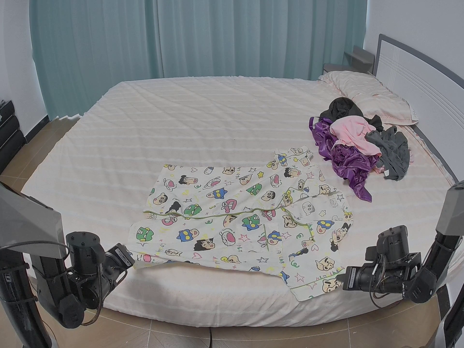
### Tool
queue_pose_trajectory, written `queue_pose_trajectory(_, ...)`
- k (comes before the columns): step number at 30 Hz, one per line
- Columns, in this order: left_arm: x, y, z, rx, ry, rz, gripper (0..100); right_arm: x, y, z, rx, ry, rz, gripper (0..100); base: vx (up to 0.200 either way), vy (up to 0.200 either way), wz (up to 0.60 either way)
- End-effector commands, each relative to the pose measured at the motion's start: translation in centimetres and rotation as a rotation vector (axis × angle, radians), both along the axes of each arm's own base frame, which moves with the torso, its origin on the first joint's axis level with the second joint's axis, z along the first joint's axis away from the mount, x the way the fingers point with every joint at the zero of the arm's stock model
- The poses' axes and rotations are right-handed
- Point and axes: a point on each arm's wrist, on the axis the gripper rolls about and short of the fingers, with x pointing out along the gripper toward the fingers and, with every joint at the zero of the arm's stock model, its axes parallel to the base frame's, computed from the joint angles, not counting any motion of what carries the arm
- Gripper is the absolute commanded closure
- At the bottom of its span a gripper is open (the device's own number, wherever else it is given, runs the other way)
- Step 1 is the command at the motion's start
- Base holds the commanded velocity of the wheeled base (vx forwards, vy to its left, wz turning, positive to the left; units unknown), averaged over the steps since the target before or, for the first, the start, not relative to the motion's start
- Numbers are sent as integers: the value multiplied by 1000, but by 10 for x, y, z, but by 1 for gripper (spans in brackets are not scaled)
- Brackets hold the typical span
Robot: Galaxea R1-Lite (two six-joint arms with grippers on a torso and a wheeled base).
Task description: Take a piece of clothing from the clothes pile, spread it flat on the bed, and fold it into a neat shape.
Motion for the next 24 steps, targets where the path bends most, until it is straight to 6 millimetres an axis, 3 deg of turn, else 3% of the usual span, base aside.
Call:
queue_pose_trajectory(1,-8,-5,0,19,3,-4,100,-23,-6,19,11,-35,11,100,0,0,0)
queue_pose_trajectory(8,-24,-8,-3,45,55,-37,100,-44,-11,24,6,-30,23,100,0,0,0)
queue_pose_trajectory(16,-26,-10,-1,125,50,-54,100,-64,-12,23,0,-1,54,100,0,0,0)
queue_pose_trajectory(24,-27,-9,-2,192,61,-48,100,-71,-8,24,-11,18,84,100,0,0,0)
